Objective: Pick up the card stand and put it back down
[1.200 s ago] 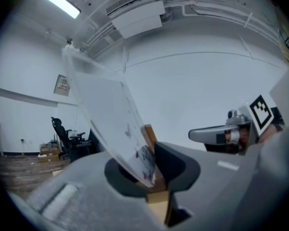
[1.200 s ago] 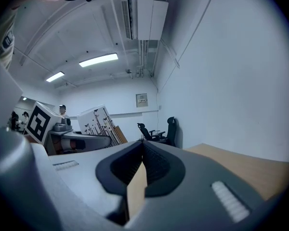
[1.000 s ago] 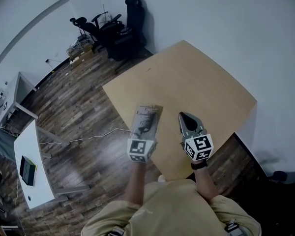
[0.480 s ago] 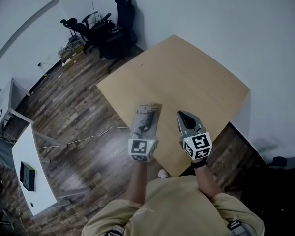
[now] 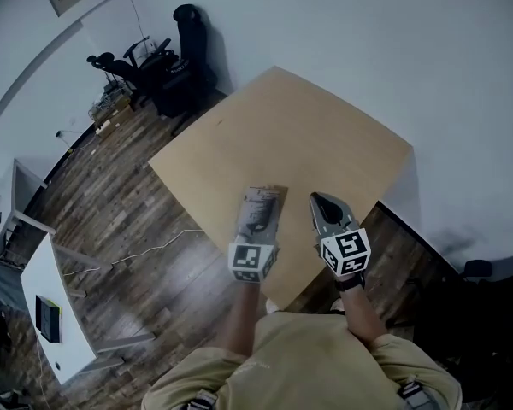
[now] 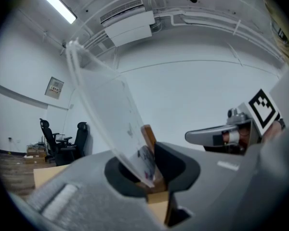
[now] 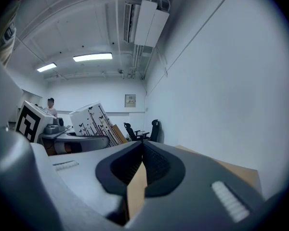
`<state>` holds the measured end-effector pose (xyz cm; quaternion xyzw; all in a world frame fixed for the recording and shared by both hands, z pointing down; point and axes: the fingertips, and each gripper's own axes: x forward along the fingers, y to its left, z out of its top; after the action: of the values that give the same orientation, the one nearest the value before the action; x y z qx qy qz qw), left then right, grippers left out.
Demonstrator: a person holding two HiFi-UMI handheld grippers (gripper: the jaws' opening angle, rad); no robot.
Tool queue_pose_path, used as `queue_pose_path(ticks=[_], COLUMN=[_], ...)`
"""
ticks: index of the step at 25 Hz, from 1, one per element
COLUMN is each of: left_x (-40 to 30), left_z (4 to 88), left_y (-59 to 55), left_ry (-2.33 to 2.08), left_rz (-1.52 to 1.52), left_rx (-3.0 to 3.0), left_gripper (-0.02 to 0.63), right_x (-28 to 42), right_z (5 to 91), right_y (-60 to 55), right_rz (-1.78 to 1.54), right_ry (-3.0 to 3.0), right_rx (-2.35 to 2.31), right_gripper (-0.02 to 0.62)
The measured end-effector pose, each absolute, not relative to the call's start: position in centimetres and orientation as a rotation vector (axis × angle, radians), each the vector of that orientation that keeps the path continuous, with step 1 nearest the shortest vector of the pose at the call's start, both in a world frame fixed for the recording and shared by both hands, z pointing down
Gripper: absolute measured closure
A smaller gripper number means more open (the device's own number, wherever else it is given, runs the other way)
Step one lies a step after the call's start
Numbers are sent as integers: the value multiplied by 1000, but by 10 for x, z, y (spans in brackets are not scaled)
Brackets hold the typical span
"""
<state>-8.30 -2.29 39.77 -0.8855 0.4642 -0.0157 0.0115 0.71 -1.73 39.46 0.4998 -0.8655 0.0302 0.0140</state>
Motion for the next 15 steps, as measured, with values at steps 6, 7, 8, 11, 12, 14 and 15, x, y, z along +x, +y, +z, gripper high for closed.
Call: queue_pose_path(ticks=[6,7,8,11,12,14,15], left_x=[20,40,58,102,114,133,140], left_z=[416,420,425,431,432,435,437], left_y=[-12,-9,-8,-5,-3,-1,-1], left_ry=[1450,1451,1455,1500,1518,1531,1528], left_rz=[-72,-83,-92,-106,-111,-117,-127], left_rx=[-2812,-2816,-2819,-2811,-2807,-2807,-2814], left_gripper=[554,555,555,555,555,555,555], right_x=[117,138,156,202,215,238,246], right_z=[415,418,420,426,429,436,440], right_y=[10,13,16,23,25,26,25], right_rz=[154,168,177,209,224,262,287], right_ry=[-2662,-2666,-2668,-2676,-2679,-2678,-2677], right_rx=[1590,1595,1591,1555,1546,1552,1562], right_gripper=[592,592,592,592,592,592,592])
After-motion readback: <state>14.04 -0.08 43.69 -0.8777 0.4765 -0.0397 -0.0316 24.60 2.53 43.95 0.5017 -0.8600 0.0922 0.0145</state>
